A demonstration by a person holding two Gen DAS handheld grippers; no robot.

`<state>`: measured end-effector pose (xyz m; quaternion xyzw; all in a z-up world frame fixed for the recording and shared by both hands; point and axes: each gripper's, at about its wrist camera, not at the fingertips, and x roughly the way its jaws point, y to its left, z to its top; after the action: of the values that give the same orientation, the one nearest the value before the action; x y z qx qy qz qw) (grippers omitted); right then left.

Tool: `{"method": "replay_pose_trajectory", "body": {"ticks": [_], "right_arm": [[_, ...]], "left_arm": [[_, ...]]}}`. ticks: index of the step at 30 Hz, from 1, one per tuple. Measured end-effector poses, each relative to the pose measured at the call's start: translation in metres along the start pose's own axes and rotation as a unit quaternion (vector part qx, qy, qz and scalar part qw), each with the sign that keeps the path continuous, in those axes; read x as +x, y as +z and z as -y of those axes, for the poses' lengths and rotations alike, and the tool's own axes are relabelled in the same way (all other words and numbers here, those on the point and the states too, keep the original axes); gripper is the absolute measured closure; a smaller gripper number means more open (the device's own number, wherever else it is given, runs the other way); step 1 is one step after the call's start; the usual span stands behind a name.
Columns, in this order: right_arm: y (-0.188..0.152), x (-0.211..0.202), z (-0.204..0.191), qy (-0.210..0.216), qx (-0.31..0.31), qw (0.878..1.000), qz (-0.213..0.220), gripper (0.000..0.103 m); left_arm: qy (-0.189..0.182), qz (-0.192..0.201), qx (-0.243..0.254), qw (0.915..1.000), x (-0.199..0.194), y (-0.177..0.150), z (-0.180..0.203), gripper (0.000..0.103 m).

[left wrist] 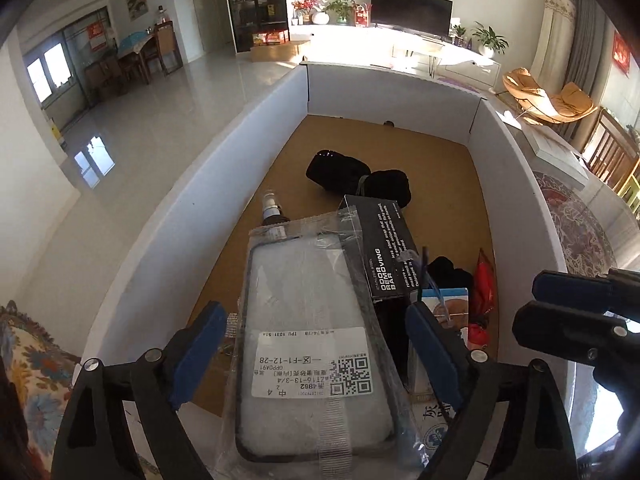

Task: Organize objects

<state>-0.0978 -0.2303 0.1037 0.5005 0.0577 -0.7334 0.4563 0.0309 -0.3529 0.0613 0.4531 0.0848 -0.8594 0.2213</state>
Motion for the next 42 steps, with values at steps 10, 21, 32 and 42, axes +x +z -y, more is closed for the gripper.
{"method": "replay_pose_trajectory", "body": {"ticks": [10, 21, 32, 42], "right_arm": [[0.016, -0.051, 0.006, -0.095, -0.040, 0.994, 0.022, 0.009], [0.007, -0.042, -0.012, -0.153, -0.097, 0.983, 0.003, 0.009], [0.000, -0.029, -0.014, -0.157, -0.102, 0.982, -0.006, 0.009], [-0.001, -0.026, -0.015, -0.155, -0.103, 0.982, -0.008, 0.009]], "left_arm": [[0.079, 0.060, -0.053, 0.9936, -0.051, 0.003, -0.001, 0.001], [0.060, 0.049, -0.074, 0.9943, -0.058, -0.009, -0.008, 0.001], [0.071, 0.056, -0.074, 0.9931, -0.062, -0.014, -0.010, 0.001], [0.075, 0.055, -0.073, 0.9929, -0.062, -0.015, -0.010, 0.001]]}}
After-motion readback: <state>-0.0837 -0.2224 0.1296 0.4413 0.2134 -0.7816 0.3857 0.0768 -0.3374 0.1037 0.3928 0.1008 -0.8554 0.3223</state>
